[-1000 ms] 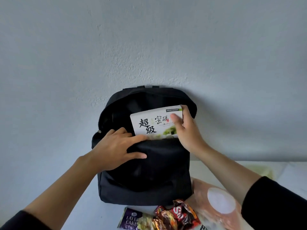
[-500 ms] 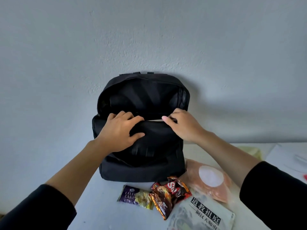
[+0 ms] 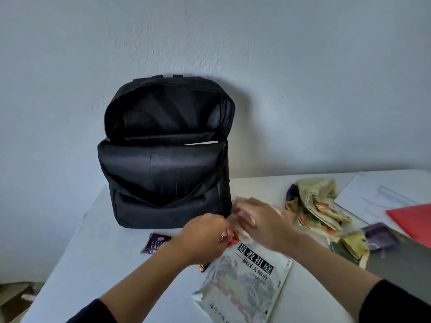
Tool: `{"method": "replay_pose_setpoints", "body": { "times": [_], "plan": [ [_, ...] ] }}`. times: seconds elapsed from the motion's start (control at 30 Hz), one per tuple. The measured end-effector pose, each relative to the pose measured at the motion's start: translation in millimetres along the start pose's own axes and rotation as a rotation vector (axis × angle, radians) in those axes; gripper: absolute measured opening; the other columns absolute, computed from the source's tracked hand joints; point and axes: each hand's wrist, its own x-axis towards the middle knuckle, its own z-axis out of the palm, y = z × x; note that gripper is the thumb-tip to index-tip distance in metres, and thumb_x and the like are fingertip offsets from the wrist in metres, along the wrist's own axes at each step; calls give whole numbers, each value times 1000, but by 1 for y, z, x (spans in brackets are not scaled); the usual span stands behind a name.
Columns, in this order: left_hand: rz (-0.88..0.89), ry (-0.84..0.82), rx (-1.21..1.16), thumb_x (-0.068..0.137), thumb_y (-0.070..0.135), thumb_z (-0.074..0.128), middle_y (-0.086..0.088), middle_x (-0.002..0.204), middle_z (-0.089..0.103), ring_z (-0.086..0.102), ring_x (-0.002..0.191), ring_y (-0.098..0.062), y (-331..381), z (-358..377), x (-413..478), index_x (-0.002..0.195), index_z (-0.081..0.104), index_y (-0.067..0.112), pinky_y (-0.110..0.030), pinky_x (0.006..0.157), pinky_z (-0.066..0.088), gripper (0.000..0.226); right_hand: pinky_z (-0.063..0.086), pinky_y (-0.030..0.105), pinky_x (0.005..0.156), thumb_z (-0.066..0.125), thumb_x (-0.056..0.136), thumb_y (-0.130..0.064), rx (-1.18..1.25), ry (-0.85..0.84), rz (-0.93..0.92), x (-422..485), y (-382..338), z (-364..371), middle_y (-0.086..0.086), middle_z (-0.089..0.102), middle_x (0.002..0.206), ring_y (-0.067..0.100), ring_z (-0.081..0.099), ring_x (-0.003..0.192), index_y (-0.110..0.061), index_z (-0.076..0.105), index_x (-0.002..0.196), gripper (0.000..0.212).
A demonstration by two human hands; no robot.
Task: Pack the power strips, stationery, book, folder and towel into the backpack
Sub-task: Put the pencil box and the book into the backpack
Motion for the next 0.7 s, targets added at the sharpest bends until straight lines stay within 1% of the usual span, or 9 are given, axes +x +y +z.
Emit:
{"method": "replay_pose_setpoints", "body": {
  "times": [0.07, 0.1, 0.17, 0.27, 0.37, 0.43, 0.5, 0.6, 0.7],
  "plan": [
    [-38, -105, 88, 99, 38, 52, 1, 115, 65, 61, 110, -25, 10, 21, 2, 107, 63, 24, -39, 87, 52, 19, 47, 33, 95, 52, 91, -24, -108, -136, -27, -17, 19, 7, -8, 64, 105, 10, 54, 104, -24, 66, 106, 20],
    [-53, -123, 135, 99, 41, 52, 0, 122, 63, 60, 116, -27, 12, 26, 1, 113, 61, 24, -39, 91, 51, 24, 46, 36, 98, 53, 89, -22, -148, -165, -38, -22, 24, 8, -8, 64, 107, 11, 53, 107, -24, 67, 105, 22],
    [-76, -118, 228, 101, 48, 51, 0, 131, 61, 57, 122, -26, 17, 32, 4, 126, 58, 23, -39, 95, 49, 36, 46, 35, 102, 58, 87, -13, -211, -156, -55, -33, 36, 6, -6, 64, 113, 14, 53, 113, -21, 71, 107, 25],
    [-153, -131, 308, 101, 55, 49, -3, 128, 63, 59, 119, -28, 25, 37, 8, 125, 58, 20, -41, 93, 51, 44, 50, 37, 96, 68, 85, -13, -332, -103, -83, -44, 49, 1, -1, 67, 107, 23, 61, 108, -19, 75, 102, 19],
    [-235, -172, 325, 95, 65, 54, -6, 122, 64, 60, 115, -28, 35, 42, 10, 121, 59, 18, -40, 90, 52, 53, 56, 39, 89, 75, 83, -27, -452, -74, -50, -52, 56, -2, -1, 70, 102, 25, 67, 100, -23, 77, 93, 12],
    [-275, -188, 311, 92, 67, 59, -8, 118, 65, 61, 113, -28, 40, 42, 11, 118, 60, 17, -39, 89, 51, 56, 56, 41, 89, 64, 89, -43, -498, -100, -19, -57, 53, -7, 1, 72, 113, 27, 68, 103, -23, 78, 93, 25],
    [-313, -199, 274, 90, 66, 63, -7, 115, 65, 62, 109, -27, 44, 39, 13, 111, 59, 17, -38, 87, 50, 53, 49, 46, 96, 51, 93, -58, -547, -208, 1, -57, 44, -13, 2, 67, 127, 30, 61, 117, -20, 77, 98, 47],
    [-350, -235, 243, 88, 67, 65, -5, 109, 64, 62, 107, -27, 47, 35, 13, 96, 53, 19, -37, 82, 48, 50, 30, 47, 107, 53, 92, -67, -606, -410, 93, -56, 28, -17, 3, 49, 146, 29, 41, 134, -14, 68, 120, 62],
    [-350, -263, 257, 88, 68, 65, -5, 107, 63, 61, 107, -27, 50, 36, 11, 95, 52, 18, -37, 80, 47, 52, 27, 47, 105, 56, 86, -74, -618, -465, 184, -56, 23, -14, 6, 45, 148, 29, 38, 133, -12, 65, 123, 73]
  ]
}}
